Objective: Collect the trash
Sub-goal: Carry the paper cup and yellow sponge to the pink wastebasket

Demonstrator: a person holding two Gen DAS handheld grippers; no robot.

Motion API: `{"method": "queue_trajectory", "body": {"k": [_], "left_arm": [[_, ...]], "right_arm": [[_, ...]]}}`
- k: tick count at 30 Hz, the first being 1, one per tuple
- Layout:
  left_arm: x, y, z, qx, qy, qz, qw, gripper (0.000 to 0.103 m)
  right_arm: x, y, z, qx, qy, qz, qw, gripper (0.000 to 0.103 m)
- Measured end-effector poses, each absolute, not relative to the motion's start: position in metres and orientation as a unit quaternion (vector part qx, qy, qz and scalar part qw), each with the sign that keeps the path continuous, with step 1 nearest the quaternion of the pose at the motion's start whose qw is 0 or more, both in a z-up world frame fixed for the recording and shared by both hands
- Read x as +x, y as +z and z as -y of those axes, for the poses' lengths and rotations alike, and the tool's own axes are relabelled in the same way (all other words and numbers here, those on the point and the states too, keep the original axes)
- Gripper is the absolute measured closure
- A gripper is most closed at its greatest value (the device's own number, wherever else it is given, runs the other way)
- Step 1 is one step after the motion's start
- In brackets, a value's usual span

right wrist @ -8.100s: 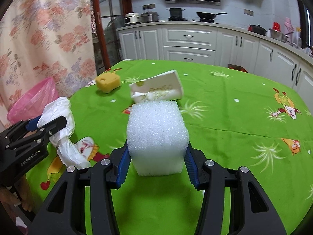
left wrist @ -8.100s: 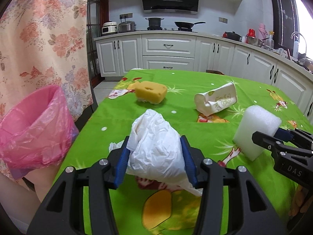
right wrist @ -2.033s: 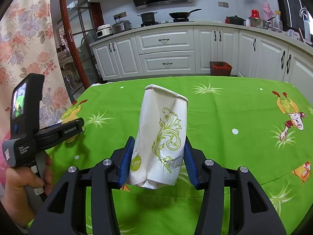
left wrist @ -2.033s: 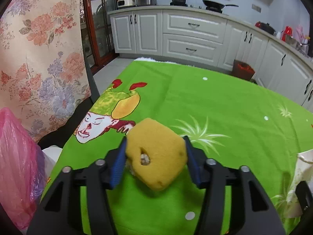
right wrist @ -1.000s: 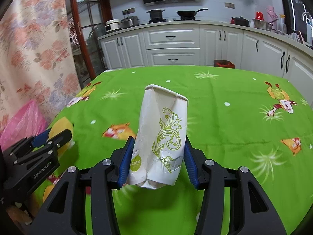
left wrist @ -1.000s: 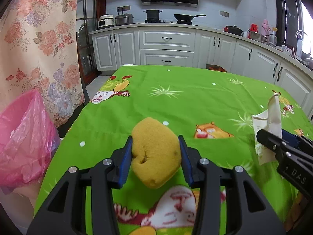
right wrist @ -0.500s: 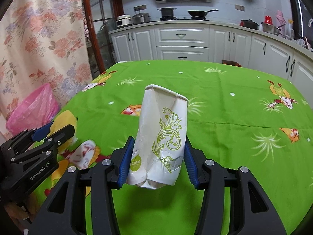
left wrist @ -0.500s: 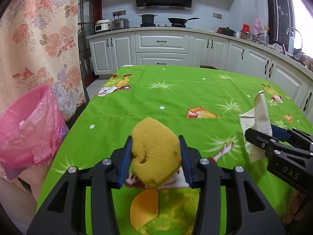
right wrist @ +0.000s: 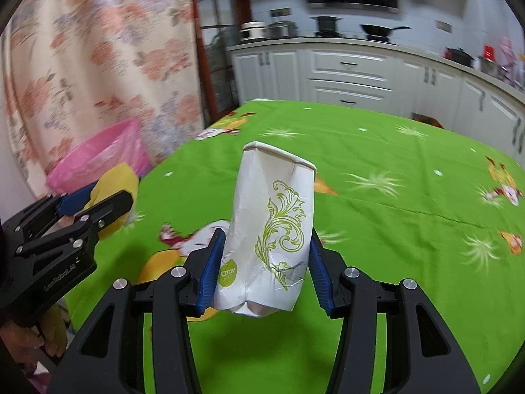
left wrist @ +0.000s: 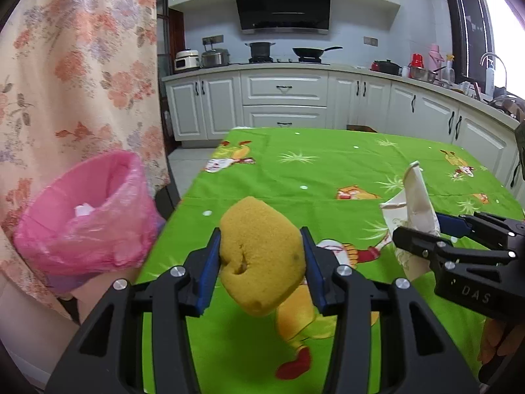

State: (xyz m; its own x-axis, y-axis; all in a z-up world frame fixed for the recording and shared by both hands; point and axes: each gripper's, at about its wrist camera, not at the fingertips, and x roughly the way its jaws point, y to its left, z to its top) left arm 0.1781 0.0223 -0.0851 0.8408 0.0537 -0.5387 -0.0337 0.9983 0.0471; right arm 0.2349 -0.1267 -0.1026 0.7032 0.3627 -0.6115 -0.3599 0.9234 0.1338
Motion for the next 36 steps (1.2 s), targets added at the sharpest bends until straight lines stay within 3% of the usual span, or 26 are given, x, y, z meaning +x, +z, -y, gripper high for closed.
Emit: {"method": "queue_trajectory", "body": {"k": [36], "left_arm": [[0.168,-0.016,-0.214,-0.037,0.211,-0.229,0.95,0.057]], "right_arm": [[0.274,-0.024,-0.061,-0.08,0.428,-0.273,0.858,0.054]]}}
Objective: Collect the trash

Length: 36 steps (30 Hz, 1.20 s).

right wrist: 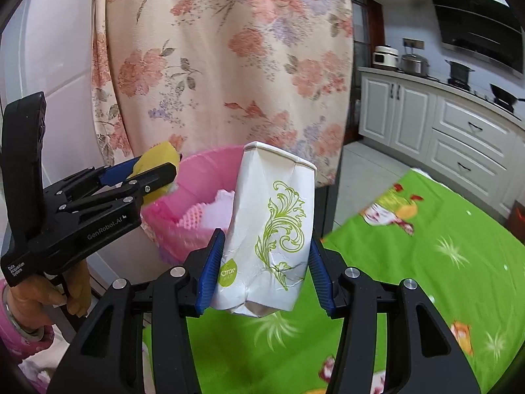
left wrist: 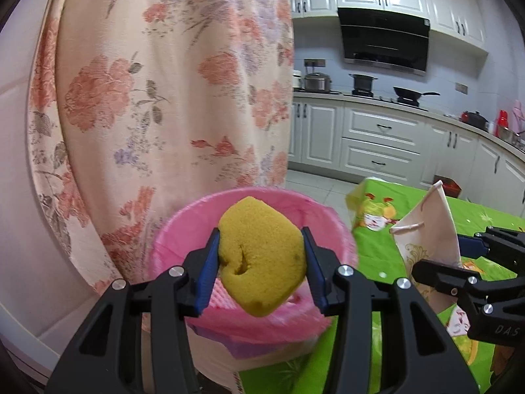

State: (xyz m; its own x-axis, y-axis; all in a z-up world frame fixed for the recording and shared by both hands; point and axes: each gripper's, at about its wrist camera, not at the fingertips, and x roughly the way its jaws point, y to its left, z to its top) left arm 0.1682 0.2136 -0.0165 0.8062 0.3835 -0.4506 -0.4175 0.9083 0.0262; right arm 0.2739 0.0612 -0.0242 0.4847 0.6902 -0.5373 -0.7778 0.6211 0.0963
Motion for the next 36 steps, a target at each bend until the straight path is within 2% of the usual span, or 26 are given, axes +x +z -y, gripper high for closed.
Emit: {"method": "queue_trajectory", "body": {"k": [23,28,29,30,31,36], "left_arm": [[0.202,-0.003,-0.293,-0.069,0.238,-0.243,0.938,0.052],[0.203,0.0,-0.304,-0.084,0.248,-0.237,0.936,0.045],[0.202,0.001,-0.306,-0.089,0.25,-0.235,0.935,0.043],[0.201,0.002,-0.307,-0.092,0.251,-0.232,0.935,0.04],[0.198,0.003,-0.307,-0.096,0.253,-0.228,0.935,0.038],[0.184,0.012,-0.303,-0.085,0.264,-0.205,0.939,0.021]], "right_arm": [[0.346,-0.016,-0.174,-0.107,0.477,-0.284,0.825,0.053],[0.359,-0.018,-0.194,-0.122,0.48,-0.272,0.825,0.051],[0.362,-0.018,-0.197,-0.122,0.485,-0.271,0.823,0.048],[0.367,-0.019,-0.2,-0.121,0.488,-0.272,0.82,0.036],[0.37,-0.018,-0.201,-0.118,0.486,-0.271,0.822,0.032],[0.373,-0.005,-0.185,-0.094,0.484,-0.255,0.832,0.032]]}}
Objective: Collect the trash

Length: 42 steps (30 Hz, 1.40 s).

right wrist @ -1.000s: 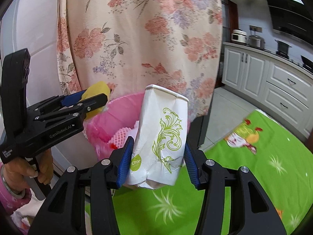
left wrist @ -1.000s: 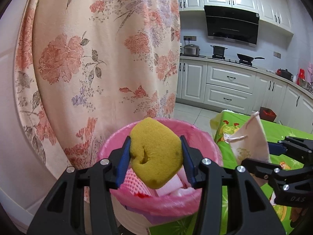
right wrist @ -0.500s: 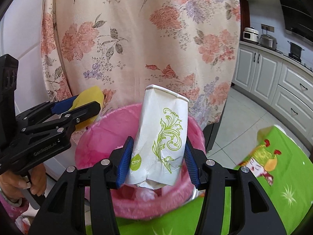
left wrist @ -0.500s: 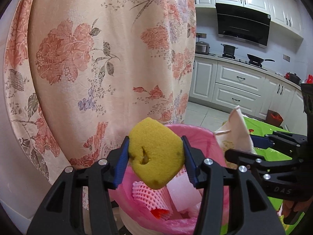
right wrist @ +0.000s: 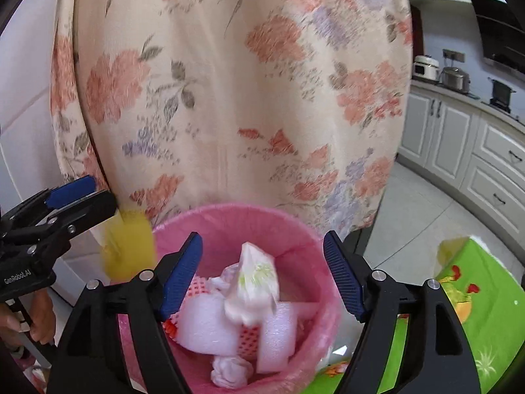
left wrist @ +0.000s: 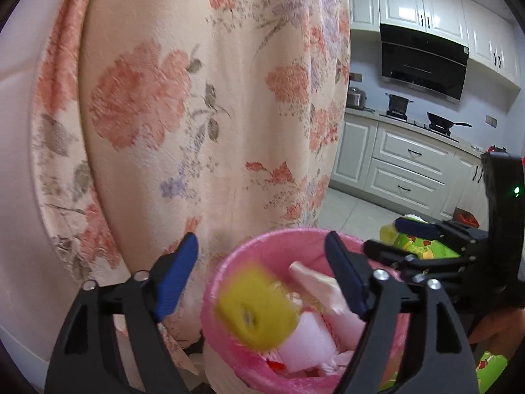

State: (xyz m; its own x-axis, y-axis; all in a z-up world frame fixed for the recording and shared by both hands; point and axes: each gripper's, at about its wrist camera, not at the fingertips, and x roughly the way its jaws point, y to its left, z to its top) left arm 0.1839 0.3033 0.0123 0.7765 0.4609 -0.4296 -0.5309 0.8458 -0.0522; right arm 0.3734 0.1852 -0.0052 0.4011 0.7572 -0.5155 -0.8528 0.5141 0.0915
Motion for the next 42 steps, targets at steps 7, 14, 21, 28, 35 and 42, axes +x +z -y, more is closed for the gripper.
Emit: {"method": "queue_trajectory", "body": {"k": [7,14,21,28,35,42], "left_arm": [[0.16,0.032,-0.286,-0.078,0.27,-0.168,0.945,0.005],[0.141,0.059,-0.26,-0.048,0.278,-0.142,0.949,0.005],[0.113,0.084,-0.239,-0.029,0.301,-0.106,0.947,0.005],[0.091,0.081,-0.222,-0.046,0.272,-0.17,0.946,0.005],[0.064,0.055,-0.208,-0.065,0.263,-0.198,0.942,0.005],[0.038,0.045,-0.186,-0.032,0.242,-0.201,0.949,0.005]], "right_arm": [[0.359,0.025,-0.141,-0.06,0.467,-0.235,0.85,0.032],[0.322,0.048,-0.103,-0.07,0.424,-0.214,0.877,0.025],[0.288,0.062,-0.069,-0.049,0.393,-0.216,0.893,0.019],[0.248,0.047,-0.058,-0.048,0.383,-0.234,0.892,0.019],[0.214,0.021,-0.052,-0.054,0.369,-0.249,0.894,0.019],[0.181,0.006,-0.044,-0.055,0.353,-0.258,0.898,0.019]]}}
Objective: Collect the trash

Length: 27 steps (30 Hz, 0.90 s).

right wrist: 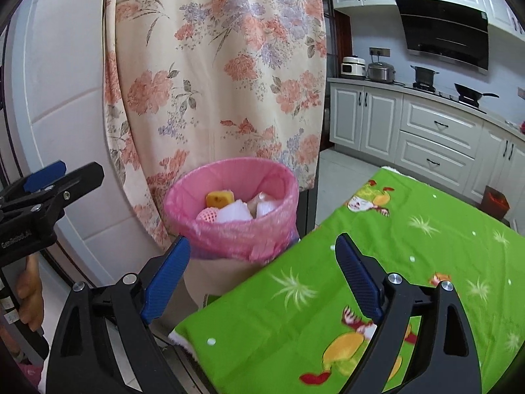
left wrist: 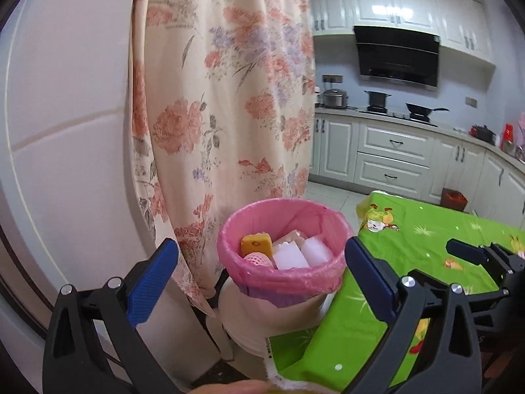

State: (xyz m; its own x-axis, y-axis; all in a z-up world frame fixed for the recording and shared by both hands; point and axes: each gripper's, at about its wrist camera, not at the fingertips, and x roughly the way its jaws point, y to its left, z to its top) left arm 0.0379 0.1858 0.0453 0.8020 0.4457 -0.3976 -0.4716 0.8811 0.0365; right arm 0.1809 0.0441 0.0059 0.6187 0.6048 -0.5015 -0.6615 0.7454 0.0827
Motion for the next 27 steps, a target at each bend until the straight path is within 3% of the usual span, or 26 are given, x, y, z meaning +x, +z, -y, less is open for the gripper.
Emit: {"method": "queue_trajectory", "body": {"k": [15,27], "left_arm": [[0.012,0.05,-0.186,-0.043,0.204,-0.195,0.958,0.005],[0.012,0.042,-0.178,-0.025,0.207,-0.205,0.956,0.005]], "right_arm": [[0.144,0.033,-0.031,-0.062,0.334,-0.225,0.913,0.019],[0.141,0.024,-0.021,-0.046,0.335,-0.238,0.91,0.019]]}}
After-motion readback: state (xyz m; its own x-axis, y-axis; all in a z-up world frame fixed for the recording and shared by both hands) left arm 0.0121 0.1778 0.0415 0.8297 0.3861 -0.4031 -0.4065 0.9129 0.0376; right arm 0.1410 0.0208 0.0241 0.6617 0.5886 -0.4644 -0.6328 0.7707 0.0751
